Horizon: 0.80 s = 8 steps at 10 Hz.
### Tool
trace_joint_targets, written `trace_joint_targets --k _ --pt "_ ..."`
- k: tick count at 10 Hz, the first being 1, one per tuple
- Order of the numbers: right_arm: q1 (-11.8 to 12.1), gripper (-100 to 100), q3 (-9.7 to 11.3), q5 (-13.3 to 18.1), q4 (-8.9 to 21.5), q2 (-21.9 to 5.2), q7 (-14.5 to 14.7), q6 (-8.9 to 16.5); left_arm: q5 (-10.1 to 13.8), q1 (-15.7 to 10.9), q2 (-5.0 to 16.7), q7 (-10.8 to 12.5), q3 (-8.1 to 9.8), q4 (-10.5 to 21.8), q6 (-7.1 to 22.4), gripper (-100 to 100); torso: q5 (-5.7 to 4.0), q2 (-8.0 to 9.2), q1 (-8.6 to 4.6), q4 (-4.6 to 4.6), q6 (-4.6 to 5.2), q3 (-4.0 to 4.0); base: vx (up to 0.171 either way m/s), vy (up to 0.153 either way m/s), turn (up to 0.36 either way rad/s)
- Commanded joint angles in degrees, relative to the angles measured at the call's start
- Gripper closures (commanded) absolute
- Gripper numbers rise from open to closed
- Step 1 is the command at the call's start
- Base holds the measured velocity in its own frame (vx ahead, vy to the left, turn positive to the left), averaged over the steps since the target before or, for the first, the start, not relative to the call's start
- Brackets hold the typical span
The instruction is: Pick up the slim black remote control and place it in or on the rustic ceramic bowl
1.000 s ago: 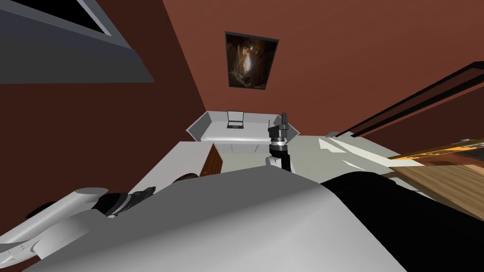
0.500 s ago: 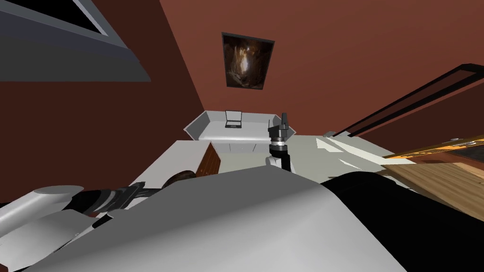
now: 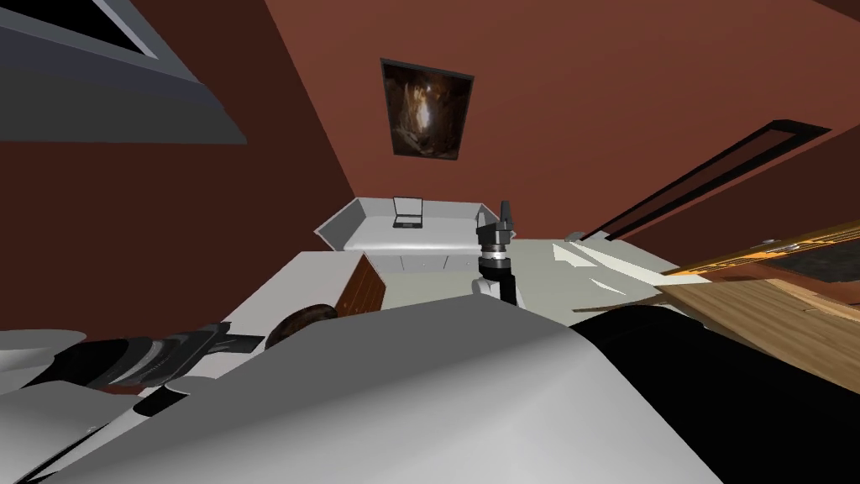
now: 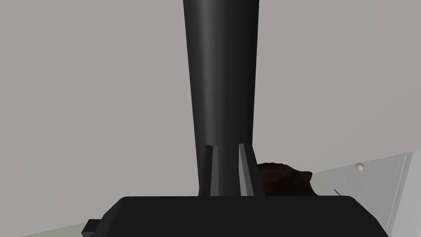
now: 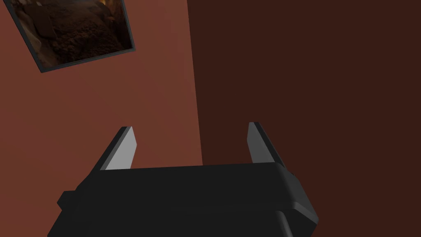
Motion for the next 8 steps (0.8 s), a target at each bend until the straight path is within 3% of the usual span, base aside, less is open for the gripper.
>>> trace_joint_targets --k 1,5,8 --pt "0.0 0 0.0 0.0 0.0 0.0 0.0 0.0 -1.2 0.3 0.5 1.9 -0.97 -0.1 0.1 100 0.0 0.0 0.0 0.0 0.0 0.0 0.032 -0.158 -0.121" --pt "0.0 0 0.0 0.0 0.0 0.0 0.0 0.0 -4.2 1.8 1.4 6.4 -3.52 -1.7 3.2 100 0.08 -0.11 0.14 -0.05 -0.06 -0.08 0.031 -0.143 -0.093" --pt "0.0 0 0.0 0.0 0.0 0.0 0.0 0.0 -5.2 2.3 1.6 7.7 -4.33 -2.1 7.0 100 0.15 -0.05 0.41 -0.05 -0.14 -0.05 0.022 -0.067 -0.057"
